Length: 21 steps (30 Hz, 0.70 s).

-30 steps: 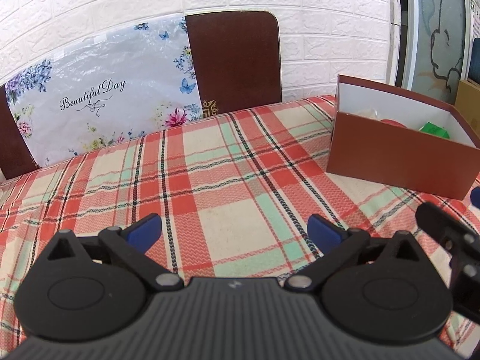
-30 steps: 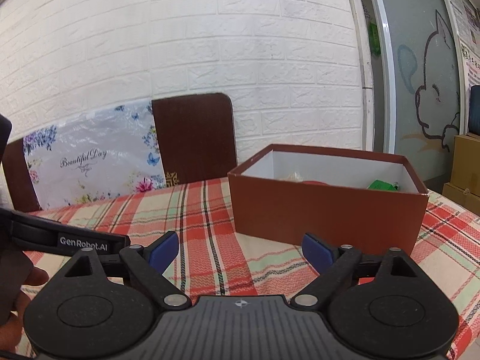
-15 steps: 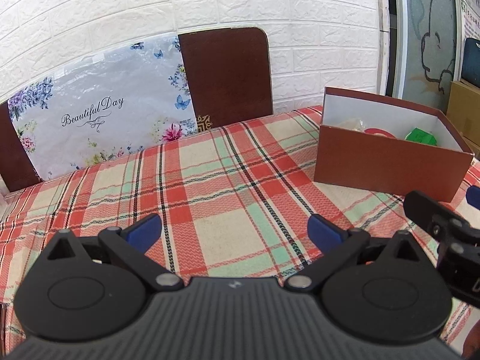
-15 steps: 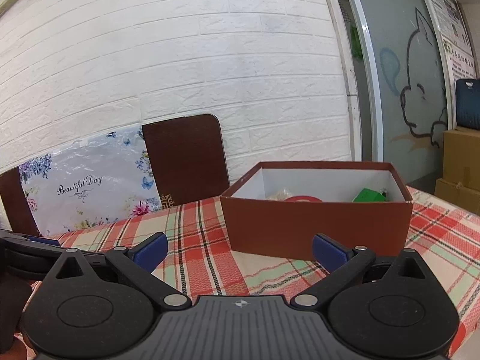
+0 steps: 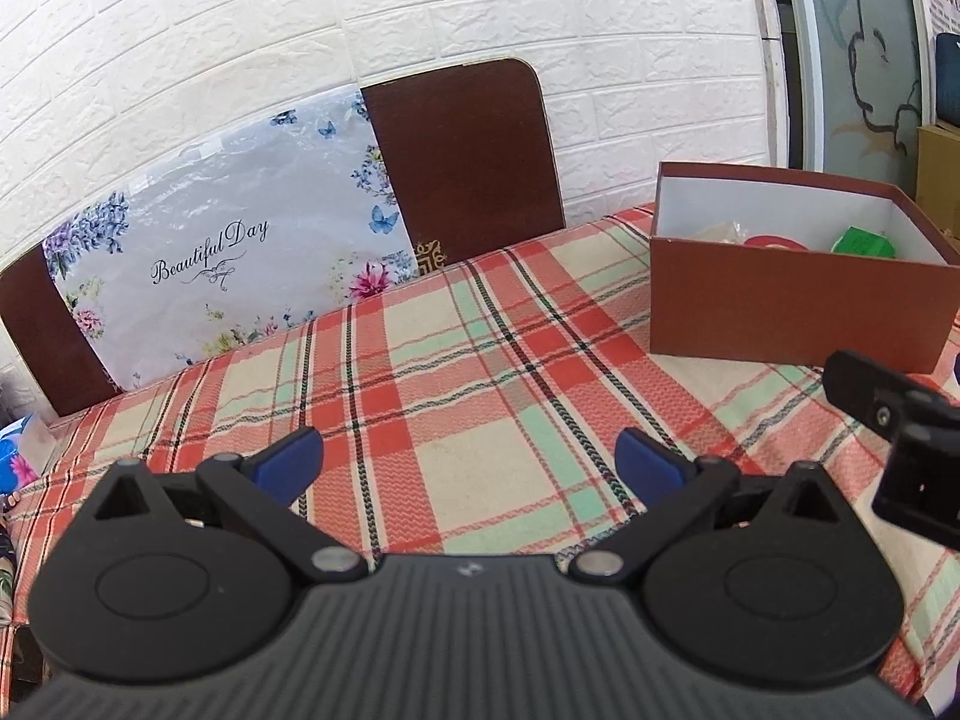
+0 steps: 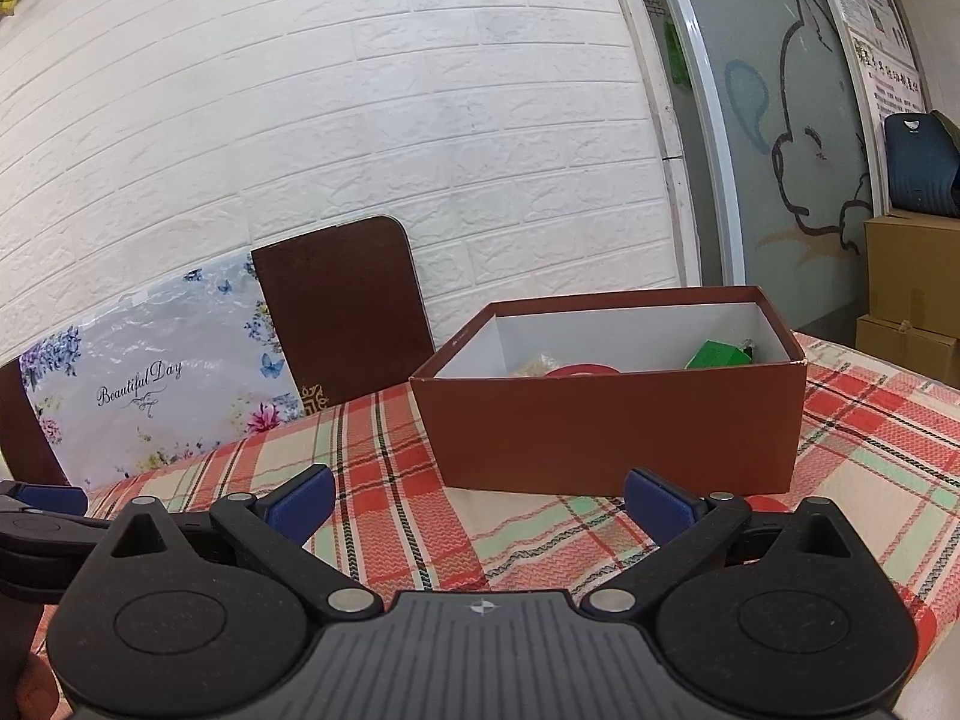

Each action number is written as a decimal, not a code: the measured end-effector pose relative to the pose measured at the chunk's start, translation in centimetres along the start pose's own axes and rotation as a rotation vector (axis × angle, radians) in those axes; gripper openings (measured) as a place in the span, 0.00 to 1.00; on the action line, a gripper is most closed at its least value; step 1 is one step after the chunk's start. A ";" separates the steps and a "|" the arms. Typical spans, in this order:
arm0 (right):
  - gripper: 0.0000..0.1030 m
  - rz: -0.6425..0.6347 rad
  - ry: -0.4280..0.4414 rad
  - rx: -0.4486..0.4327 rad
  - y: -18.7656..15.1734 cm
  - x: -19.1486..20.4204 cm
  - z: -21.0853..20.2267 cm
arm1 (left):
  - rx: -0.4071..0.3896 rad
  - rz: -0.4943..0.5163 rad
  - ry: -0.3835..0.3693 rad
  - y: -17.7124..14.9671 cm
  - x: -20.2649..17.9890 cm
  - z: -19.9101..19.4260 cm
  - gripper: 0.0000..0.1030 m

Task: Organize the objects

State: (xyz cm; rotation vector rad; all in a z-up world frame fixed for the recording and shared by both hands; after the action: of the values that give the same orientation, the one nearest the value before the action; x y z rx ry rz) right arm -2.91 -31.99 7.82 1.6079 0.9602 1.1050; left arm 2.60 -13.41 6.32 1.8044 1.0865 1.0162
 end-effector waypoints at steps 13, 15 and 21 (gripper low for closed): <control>0.99 0.022 -0.035 0.010 -0.2 -0.8 0.5 | 0.021 0.015 -0.008 -0.1 -0.9 -0.2 1.00; 0.99 0.023 -0.033 0.012 -0.2 -0.9 0.5 | 0.026 0.019 -0.013 -0.2 -1.0 -0.1 1.00; 0.99 0.030 -0.035 0.018 -0.4 -1.0 0.6 | 0.044 0.036 -0.018 -0.6 -1.4 0.0 1.00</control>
State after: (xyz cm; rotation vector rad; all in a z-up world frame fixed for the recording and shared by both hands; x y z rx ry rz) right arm -2.63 -32.96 7.09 1.6561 0.9275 1.0878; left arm 1.97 -14.53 5.50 1.8706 1.0771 1.0025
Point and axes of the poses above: each gripper's, at about its wrist camera, not at the fingertips, and z roughly the way its jaws point, x to its left, y to its top, the point moved 4 cm from there along z, roughly the way its jaws point, and after that the axes turned 9 degrees about -x, right-handed, at the moved point
